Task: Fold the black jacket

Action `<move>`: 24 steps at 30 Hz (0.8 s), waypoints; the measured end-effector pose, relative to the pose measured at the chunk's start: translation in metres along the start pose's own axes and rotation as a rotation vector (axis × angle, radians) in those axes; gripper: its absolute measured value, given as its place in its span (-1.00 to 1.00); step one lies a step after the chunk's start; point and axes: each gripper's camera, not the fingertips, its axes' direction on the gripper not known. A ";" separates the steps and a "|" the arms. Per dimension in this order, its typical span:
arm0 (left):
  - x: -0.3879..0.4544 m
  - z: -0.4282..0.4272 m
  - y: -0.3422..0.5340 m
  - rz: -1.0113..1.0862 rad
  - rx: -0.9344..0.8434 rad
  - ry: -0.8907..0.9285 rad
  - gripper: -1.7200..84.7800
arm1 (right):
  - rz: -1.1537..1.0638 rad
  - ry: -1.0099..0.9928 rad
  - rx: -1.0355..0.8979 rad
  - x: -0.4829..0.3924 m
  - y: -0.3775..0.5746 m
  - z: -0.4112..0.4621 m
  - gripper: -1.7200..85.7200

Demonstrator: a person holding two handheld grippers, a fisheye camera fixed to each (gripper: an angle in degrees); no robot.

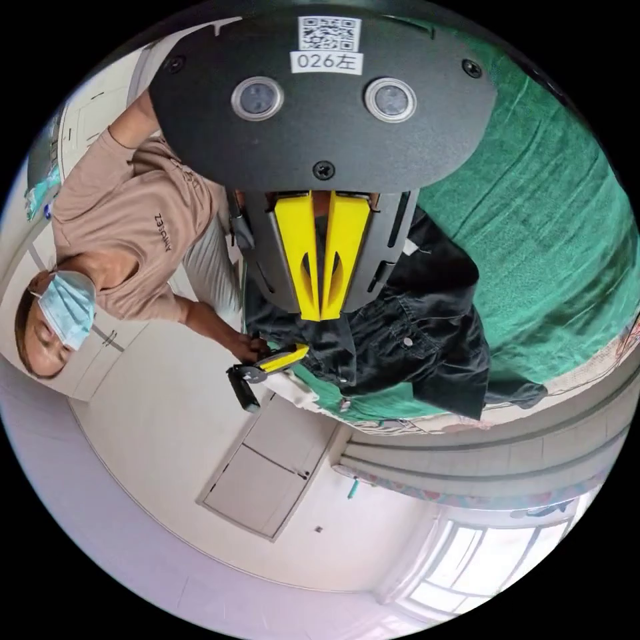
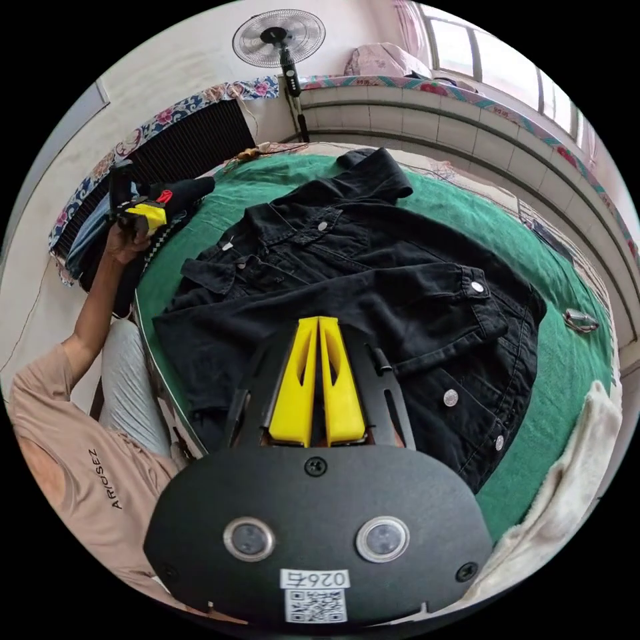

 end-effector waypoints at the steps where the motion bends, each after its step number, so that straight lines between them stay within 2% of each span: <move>1: -0.024 -0.002 -0.018 -0.075 0.020 -0.082 -0.95 | 0.033 -0.007 0.042 0.011 -0.008 -0.008 -0.98; 5: -0.103 0.001 -0.071 -0.258 0.139 -0.200 -0.77 | 0.073 0.018 0.103 0.055 -0.060 -0.018 -0.98; 11: -0.200 0.023 -0.130 -0.475 0.137 -0.374 -0.67 | 0.171 0.098 0.177 0.122 -0.155 -0.001 -0.97; 15: -0.239 0.037 -0.155 -0.559 0.157 -0.381 -0.59 | 0.257 0.013 0.215 0.166 -0.207 0.021 -0.91; 18: -0.262 0.057 -0.175 -0.606 0.060 -0.396 -0.55 | 0.286 -0.115 0.149 0.193 -0.235 0.048 -0.86; 20: -0.257 0.066 -0.194 -0.559 -0.067 -0.609 -0.61 | 0.272 -0.160 0.164 0.198 -0.241 0.050 -0.86; 23: -0.240 0.075 -0.212 -0.428 -0.164 -0.741 -0.86 | 0.257 -0.114 0.229 0.200 -0.237 0.033 -0.88; 24: -0.236 0.075 -0.213 -0.399 -0.158 -0.753 -0.88 | 0.252 -0.105 0.236 0.201 -0.236 0.029 -0.88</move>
